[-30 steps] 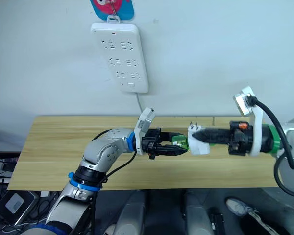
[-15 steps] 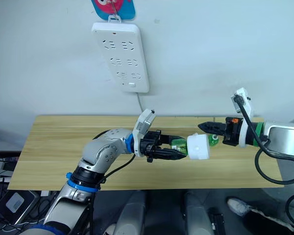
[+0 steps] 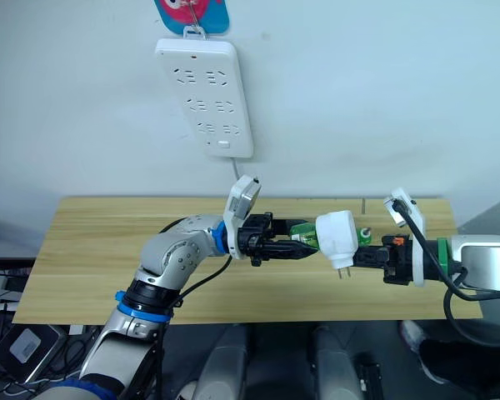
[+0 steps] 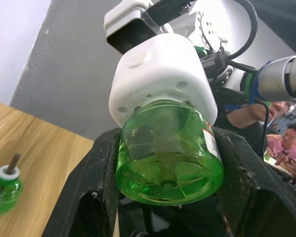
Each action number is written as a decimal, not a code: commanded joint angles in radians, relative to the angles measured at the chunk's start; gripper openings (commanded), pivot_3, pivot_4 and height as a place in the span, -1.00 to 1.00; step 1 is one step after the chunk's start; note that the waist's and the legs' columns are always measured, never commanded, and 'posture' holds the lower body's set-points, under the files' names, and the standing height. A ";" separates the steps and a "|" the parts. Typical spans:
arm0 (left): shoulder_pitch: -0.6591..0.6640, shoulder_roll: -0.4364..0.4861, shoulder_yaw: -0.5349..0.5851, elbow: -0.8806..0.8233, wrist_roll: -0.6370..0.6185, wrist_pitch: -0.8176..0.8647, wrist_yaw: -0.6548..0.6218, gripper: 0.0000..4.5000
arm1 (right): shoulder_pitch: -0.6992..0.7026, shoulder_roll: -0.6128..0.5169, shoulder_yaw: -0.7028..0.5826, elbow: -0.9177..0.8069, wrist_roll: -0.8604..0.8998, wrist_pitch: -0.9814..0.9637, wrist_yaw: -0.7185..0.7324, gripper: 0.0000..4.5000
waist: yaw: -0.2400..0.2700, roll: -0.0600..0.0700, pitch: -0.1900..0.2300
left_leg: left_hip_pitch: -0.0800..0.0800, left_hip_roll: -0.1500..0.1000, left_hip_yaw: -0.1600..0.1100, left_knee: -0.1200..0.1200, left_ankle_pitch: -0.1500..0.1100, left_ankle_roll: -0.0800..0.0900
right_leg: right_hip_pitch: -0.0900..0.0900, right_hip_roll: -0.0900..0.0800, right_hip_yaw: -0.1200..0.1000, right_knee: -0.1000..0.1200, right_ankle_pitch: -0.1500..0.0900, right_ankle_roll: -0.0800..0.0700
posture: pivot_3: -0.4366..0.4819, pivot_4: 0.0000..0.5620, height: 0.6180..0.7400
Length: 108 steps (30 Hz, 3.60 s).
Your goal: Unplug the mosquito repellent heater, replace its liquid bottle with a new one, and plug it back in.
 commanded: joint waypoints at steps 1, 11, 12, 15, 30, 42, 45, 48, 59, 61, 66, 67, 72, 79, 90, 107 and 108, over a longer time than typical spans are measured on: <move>-0.007 -0.012 -0.009 -0.005 0.016 -0.023 0.012 0.00 | 0.009 -0.011 -0.034 -0.066 0.081 -0.011 0.064 -0.99 | 0.000 0.000 0.000 | 0.000 0.000 0.000 0.000 0.000 0.000 | 0.000 0.000 0.000 0.000 0.000 0.000 | 0.40 0.19 1.00; 0.003 -0.015 -0.046 0.017 0.074 -0.086 0.034 0.00 | 0.019 -0.035 -0.051 -0.064 0.082 -0.028 0.301 -0.99 | 0.000 0.000 0.000 | 0.000 -0.001 0.000 0.000 0.000 0.000 | 0.000 0.000 0.000 0.000 0.000 0.000 | 0.40 0.18 1.00; 0.009 -0.012 -0.051 0.009 0.076 -0.085 0.032 0.00 | 0.003 -0.028 -0.047 -0.051 0.082 -0.029 0.315 -0.99 | 0.000 0.000 0.000 | 0.000 -0.001 0.000 0.000 0.000 0.000 | 0.000 0.000 0.000 0.000 0.000 0.000 | 0.40 0.18 1.00; 0.018 -0.006 -0.058 0.000 0.078 -0.086 0.028 0.00 | -0.031 -0.007 -0.041 -0.020 0.082 -0.030 0.324 -0.99 | 0.000 0.000 0.000 | 0.000 -0.001 0.000 0.000 0.000 0.000 | 0.000 0.000 0.000 0.000 0.000 0.000 | 0.40 0.17 1.00; -0.012 0.031 -0.010 0.035 -0.001 0.038 -0.003 0.00 | 0.067 -0.077 -0.172 -0.239 -0.091 0.044 0.302 -0.92 | 0.003 0.000 -0.001 | -0.001 -0.005 -0.002 0.000 0.000 0.000 | 0.001 -0.005 -0.002 0.000 0.001 -0.001 | 0.41 0.16 1.00; -0.079 0.219 -0.035 0.100 -0.115 0.352 -0.247 0.00 | 0.247 0.043 -0.151 -0.231 -1.230 -0.798 0.807 0.84 | -0.020 0.000 -0.001 | 0.002 -0.006 -0.002 0.000 0.003 -0.006 | 0.003 -0.005 -0.002 0.001 -0.002 0.005 | 0.36 0.15 1.00; -0.089 0.225 -0.043 0.109 -0.114 0.373 -0.271 0.00 | 0.183 0.103 -0.092 -0.248 -1.282 -0.890 0.853 0.98 | -0.024 0.000 -0.001 | 0.002 -0.006 -0.003 0.000 0.004 -0.007 | 0.003 -0.006 -0.002 0.001 -0.002 0.005 | 0.36 0.15 1.00; -0.112 0.215 -0.037 0.127 -0.123 0.400 -0.276 0.00 | 0.139 0.140 -0.030 -0.265 -1.337 -0.981 0.909 0.98 | -0.025 0.000 -0.001 | 0.002 -0.006 -0.003 0.000 0.004 -0.007 | 0.003 -0.006 -0.003 0.001 -0.001 0.005 | 0.36 0.15 1.00; -0.091 0.210 -0.089 0.072 -0.096 0.364 -0.313 0.00 | 0.067 0.234 0.111 -0.256 -1.470 -1.095 0.960 0.98 | -0.027 0.000 -0.001 | 0.002 -0.007 -0.004 0.000 0.005 -0.008 | 0.004 -0.007 -0.003 0.003 0.001 0.001 | 0.37 0.15 1.00; -0.089 0.206 -0.089 0.070 -0.099 0.367 -0.307 0.00 | 0.055 0.248 0.121 -0.252 -1.483 -1.102 0.961 0.98 | -0.025 0.000 -0.001 | 0.002 -0.007 -0.005 0.000 0.005 -0.009 | 0.004 -0.007 -0.004 0.003 0.001 0.001 | 0.38 0.15 1.00; -0.085 0.199 -0.095 0.059 -0.104 0.372 -0.308 0.00 | 0.032 0.281 0.166 -0.260 -1.522 -1.130 0.968 0.98 | -0.027 0.000 -0.001 | 0.003 -0.007 -0.005 0.000 0.005 -0.009 | 0.004 -0.008 -0.004 0.004 0.001 0.001 | 0.37 0.15 1.00; -0.086 0.197 -0.096 0.061 -0.104 0.371 -0.308 0.00 | 0.025 0.288 0.173 -0.261 -1.529 -1.135 0.968 0.98 | -0.027 0.000 -0.001 | 0.003 -0.007 -0.005 0.000 0.005 -0.009 | 0.004 -0.008 -0.004 0.004 0.001 0.001 | 0.37 0.14 1.00; -0.084 0.193 -0.094 0.058 -0.108 0.374 -0.313 0.00 | 0.011 0.301 0.186 -0.251 -1.545 -1.167 0.984 0.72 | -0.027 0.000 -0.001 | 0.003 -0.007 -0.005 0.000 0.006 -0.009 | 0.004 -0.008 -0.004 0.005 0.001 0.001 | 0.37 0.14 1.00; -0.073 0.200 -0.102 0.060 -0.098 0.362 -0.319 0.00 | -0.004 0.317 0.177 -0.232 -1.546 -1.203 0.990 0.36 | -0.027 0.000 -0.001 | 0.004 -0.008 -0.005 0.000 0.006 -0.010 | 0.004 -0.008 -0.004 0.008 0.001 0.000 | 0.38 0.14 1.00; -0.038 0.302 -0.041 0.000 0.069 0.005 -0.302 1.00 | 0.146 0.301 0.018 -0.246 -1.348 -0.626 0.717 0.36 | -0.025 0.000 -0.001 | 0.008 -0.008 -0.005 0.000 0.007 -0.012 | 0.005 -0.009 -0.002 0.013 0.001 0.000 | 0.45 0.12 1.00; 0.041 0.099 -0.149 0.142 0.826 -1.152 0.337 1.00 | -0.214 0.731 -0.341 -0.064 -0.779 0.440 -0.094 0.36 | 0.003 -0.003 -0.002 | 0.005 -0.011 0.000 -0.004 0.010 -0.014 | 0.001 -0.012 0.001 0.009 0.002 0.002 | 0.51 0.13 1.00; 0.039 0.093 -0.159 0.137 0.864 -1.157 0.369 1.00 | -0.212 0.732 -0.339 -0.064 -0.751 0.440 -0.120 0.36 | 0.003 -0.003 -0.002 | 0.003 -0.011 -0.001 -0.004 0.010 -0.013 | 0.000 -0.012 0.000 0.009 0.003 0.001 | 0.51 0.13 1.00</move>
